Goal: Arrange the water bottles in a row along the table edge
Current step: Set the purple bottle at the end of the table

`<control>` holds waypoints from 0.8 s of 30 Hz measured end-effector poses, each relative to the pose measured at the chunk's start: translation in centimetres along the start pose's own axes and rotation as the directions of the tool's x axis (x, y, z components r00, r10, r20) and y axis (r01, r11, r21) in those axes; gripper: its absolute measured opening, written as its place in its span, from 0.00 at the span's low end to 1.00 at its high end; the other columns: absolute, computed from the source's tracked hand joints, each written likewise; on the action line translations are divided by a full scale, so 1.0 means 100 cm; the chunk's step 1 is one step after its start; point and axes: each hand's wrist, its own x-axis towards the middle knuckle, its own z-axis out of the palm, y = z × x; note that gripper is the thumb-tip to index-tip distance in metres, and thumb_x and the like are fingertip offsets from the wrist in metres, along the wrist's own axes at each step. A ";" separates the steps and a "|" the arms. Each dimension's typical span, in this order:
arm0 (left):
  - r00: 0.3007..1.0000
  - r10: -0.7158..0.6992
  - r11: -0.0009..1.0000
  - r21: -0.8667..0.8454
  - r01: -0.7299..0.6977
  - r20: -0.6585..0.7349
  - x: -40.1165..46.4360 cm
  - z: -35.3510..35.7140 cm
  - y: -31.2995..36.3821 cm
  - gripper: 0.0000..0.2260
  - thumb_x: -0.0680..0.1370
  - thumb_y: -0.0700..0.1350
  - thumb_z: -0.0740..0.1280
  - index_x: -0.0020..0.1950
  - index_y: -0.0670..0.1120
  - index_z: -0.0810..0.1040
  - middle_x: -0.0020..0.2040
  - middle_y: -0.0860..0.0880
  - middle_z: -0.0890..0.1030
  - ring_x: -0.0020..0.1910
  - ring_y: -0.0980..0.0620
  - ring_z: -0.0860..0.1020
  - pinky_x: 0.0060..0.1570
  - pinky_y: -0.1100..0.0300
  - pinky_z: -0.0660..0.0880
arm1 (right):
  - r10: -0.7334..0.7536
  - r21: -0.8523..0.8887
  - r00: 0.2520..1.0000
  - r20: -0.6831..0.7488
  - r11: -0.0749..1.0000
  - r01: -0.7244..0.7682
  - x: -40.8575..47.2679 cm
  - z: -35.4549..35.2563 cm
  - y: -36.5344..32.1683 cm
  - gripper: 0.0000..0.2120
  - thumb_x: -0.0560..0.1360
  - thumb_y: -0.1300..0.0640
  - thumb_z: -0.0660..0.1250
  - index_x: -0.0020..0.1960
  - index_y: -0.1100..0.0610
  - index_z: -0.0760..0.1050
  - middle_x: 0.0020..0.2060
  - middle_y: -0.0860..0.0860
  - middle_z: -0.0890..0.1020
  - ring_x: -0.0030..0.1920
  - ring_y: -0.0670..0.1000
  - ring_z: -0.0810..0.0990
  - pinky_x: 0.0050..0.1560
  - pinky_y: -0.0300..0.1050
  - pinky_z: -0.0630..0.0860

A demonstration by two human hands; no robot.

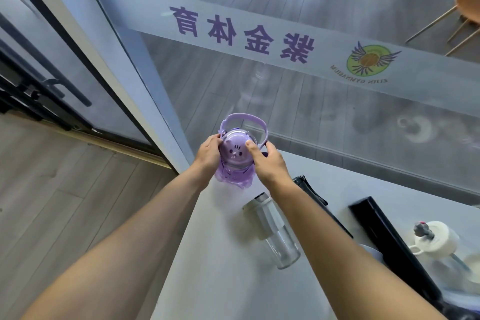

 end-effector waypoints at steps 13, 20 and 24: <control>1.000 0.027 1.000 0.008 -0.027 0.016 0.012 0.006 0.004 0.12 0.81 0.41 0.55 0.53 0.49 0.78 0.43 0.51 0.79 0.42 0.53 0.76 0.42 0.59 0.73 | -0.013 0.011 1.000 -0.008 1.000 0.014 0.013 -0.006 -0.002 0.25 0.79 0.38 0.63 0.67 0.53 0.72 0.58 0.52 0.80 0.57 0.52 0.79 0.43 0.37 0.71; 0.986 0.162 0.957 0.248 -0.148 -0.036 -0.002 -0.005 -0.006 0.13 0.83 0.53 0.55 0.59 0.49 0.74 0.51 0.52 0.77 0.51 0.51 0.74 0.47 0.58 0.70 | 0.006 -0.010 1.000 -0.019 1.000 -0.007 0.007 -0.020 0.007 0.39 0.75 0.35 0.66 0.79 0.54 0.61 0.66 0.51 0.77 0.66 0.51 0.75 0.59 0.41 0.68; 0.970 0.226 0.927 0.327 -0.186 -0.087 -0.038 -0.012 -0.029 0.15 0.83 0.53 0.55 0.64 0.47 0.73 0.58 0.50 0.76 0.56 0.52 0.73 0.53 0.58 0.67 | -0.009 -0.094 0.995 -0.101 0.996 -0.001 -0.006 -0.051 0.028 0.37 0.76 0.37 0.67 0.78 0.53 0.62 0.66 0.52 0.77 0.67 0.51 0.74 0.65 0.44 0.68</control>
